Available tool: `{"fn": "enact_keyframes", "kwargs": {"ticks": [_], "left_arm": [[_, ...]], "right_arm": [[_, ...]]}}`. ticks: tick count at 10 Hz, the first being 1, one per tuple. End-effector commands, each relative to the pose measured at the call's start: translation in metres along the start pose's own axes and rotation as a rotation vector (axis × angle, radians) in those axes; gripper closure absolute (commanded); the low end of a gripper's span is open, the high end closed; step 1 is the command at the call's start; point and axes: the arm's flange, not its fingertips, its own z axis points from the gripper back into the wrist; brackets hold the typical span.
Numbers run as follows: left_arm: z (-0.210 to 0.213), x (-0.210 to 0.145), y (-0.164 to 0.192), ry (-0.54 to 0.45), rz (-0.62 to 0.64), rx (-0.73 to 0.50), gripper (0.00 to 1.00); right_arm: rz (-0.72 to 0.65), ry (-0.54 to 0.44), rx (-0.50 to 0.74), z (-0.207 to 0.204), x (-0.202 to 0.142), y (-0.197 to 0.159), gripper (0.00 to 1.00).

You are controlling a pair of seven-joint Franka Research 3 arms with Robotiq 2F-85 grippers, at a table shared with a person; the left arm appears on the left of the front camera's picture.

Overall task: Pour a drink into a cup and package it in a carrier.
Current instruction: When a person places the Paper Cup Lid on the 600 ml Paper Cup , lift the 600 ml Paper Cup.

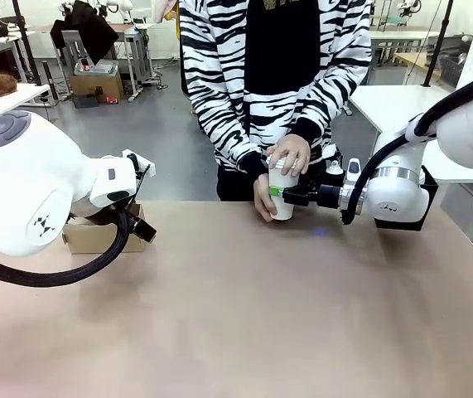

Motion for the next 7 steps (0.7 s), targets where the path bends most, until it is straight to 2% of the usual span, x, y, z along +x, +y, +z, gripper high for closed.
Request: {"fn": "enact_keyframes", "kwargs": {"ticks": [1, 7], "left_arm": [[0.0017, 0.0007, -0.0002, -0.005, -0.001, 0.000, 0.00], [0.0017, 0.0007, -0.0002, -0.005, -0.001, 0.000, 0.00]], "right_arm": [[-0.004, -0.004, 0.003, -0.0019, 0.0040, 0.0022, 0.20], [-0.004, -0.004, 0.003, -0.0019, 0.0040, 0.0022, 0.20]]}}
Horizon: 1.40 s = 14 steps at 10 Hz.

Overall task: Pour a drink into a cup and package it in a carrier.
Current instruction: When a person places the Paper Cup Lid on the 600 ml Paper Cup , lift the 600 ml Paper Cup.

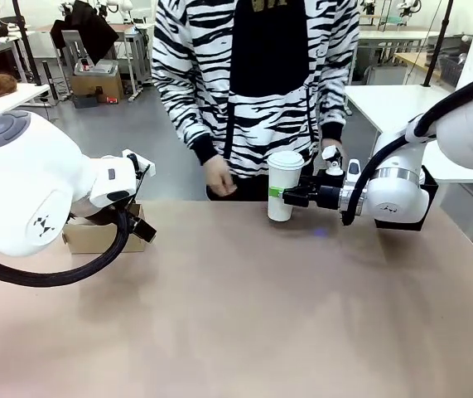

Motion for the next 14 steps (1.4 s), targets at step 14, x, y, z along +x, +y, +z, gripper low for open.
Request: {"fn": "enact_keyframes", "kwargs": {"ticks": [14], "left_arm": [[0.002, 0.001, 0.000, -0.005, -0.001, 0.000, 0.00]], "right_arm": [[-0.045, -0.029, 0.040, 0.031, 0.079, 0.018, 0.20]]}}
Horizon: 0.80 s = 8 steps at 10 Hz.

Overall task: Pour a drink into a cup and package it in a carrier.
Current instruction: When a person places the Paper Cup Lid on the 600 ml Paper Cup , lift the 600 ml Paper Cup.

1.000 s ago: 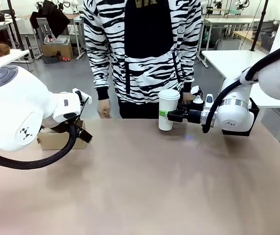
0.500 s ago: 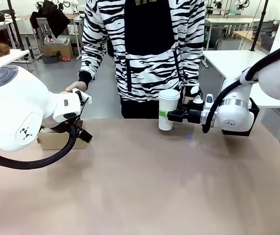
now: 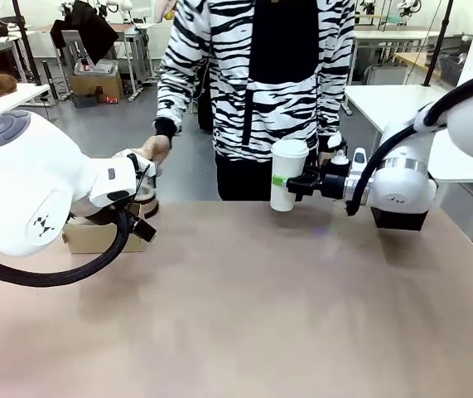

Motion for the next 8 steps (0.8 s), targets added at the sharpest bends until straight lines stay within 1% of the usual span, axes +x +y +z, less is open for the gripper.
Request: {"fn": "enact_keyframes", "kwargs": {"ticks": [1, 4, 6, 8], "left_arm": [[0.002, 0.001, 0.000, -0.005, -0.001, 0.000, 0.00], [0.002, 0.001, 0.000, -0.005, -0.001, 0.000, 0.00], [0.002, 0.001, 0.000, -0.005, -0.001, 0.000, 0.00], [0.002, 0.001, 0.000, -0.005, -0.001, 0.000, 0.00]], "right_arm": [[-0.020, -0.001, 0.022, 0.029, 0.055, 0.026, 0.20], [0.012, -0.004, 0.045, 0.079, 0.134, 0.079, 0.20], [0.032, 0.006, 0.065, 0.106, 0.169, 0.120, 0.20], [0.056, 0.007, 0.065, 0.123, 0.191, 0.147, 0.20]]}}
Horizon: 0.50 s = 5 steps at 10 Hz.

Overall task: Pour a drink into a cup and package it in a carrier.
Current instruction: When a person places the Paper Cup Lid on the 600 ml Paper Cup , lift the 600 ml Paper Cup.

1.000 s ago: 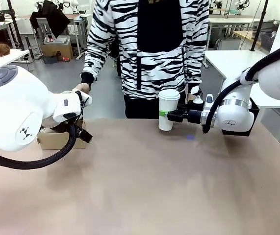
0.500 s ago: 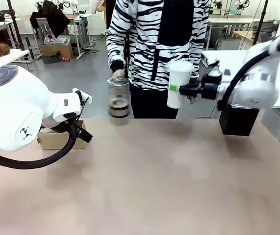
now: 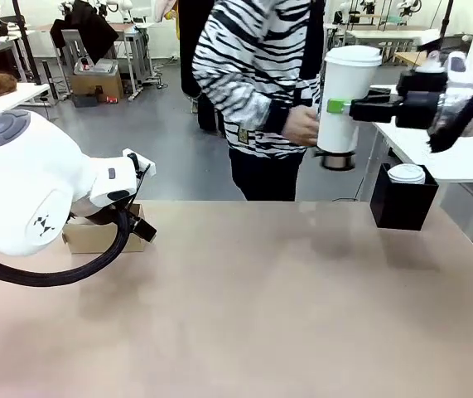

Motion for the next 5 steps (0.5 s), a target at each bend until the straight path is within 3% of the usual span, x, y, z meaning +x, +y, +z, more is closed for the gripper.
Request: {"fn": "enact_keyframes", "kwargs": {"ticks": [1, 5], "left_arm": [[0.001, 0.000, 0.000, -0.004, 0.000, 0.000, 0.00], [0.001, 0.000, 0.000, -0.004, 0.000, 0.000, 0.00]], "right_arm": [[-0.010, 0.017, 0.008, 0.011, 0.012, 0.021, 0.20], [0.022, -0.001, 0.001, 0.010, 0.015, 0.022, 0.20]]}}
